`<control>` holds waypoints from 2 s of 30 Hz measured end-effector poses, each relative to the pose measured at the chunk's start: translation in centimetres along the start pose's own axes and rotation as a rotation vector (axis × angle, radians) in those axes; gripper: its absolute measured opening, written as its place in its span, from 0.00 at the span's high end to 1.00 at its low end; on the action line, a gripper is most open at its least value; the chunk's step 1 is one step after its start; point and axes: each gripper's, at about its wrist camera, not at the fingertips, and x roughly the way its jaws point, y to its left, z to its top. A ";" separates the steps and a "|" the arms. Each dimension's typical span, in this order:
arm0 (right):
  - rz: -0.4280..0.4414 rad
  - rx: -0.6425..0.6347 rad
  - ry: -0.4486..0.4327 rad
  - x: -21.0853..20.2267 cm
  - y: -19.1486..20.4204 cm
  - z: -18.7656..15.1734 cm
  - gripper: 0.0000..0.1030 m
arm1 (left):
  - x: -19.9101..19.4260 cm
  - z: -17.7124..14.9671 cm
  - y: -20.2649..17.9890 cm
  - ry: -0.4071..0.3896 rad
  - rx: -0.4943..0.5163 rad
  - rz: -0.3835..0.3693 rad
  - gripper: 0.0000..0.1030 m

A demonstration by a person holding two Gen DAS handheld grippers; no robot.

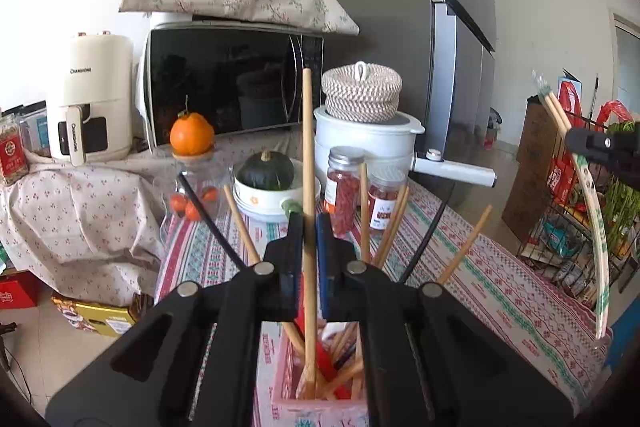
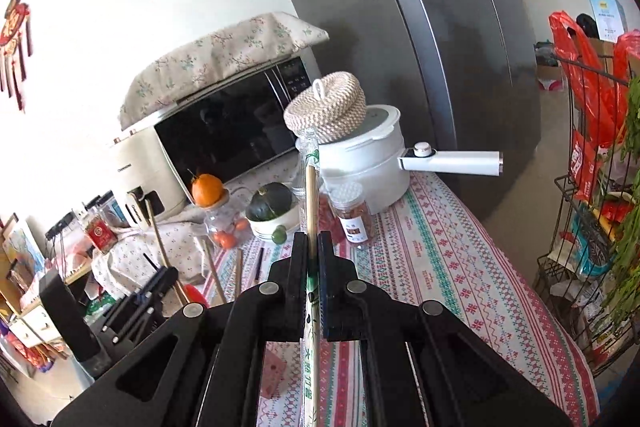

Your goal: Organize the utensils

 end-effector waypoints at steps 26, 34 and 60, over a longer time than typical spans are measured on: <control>-0.129 -0.133 -0.362 11.5 14.0 -9.3 0.95 | -4.8 0.1 8.9 0.410 -0.254 -0.011 0.25; -0.140 -0.145 -0.345 10.5 14.1 -11.8 0.90 | -4.0 -0.3 9.5 0.432 -0.256 0.052 0.17; -0.296 -0.271 0.238 -5.9 7.3 -5.5 0.00 | -10.5 -0.5 -2.2 0.369 -0.058 0.221 0.02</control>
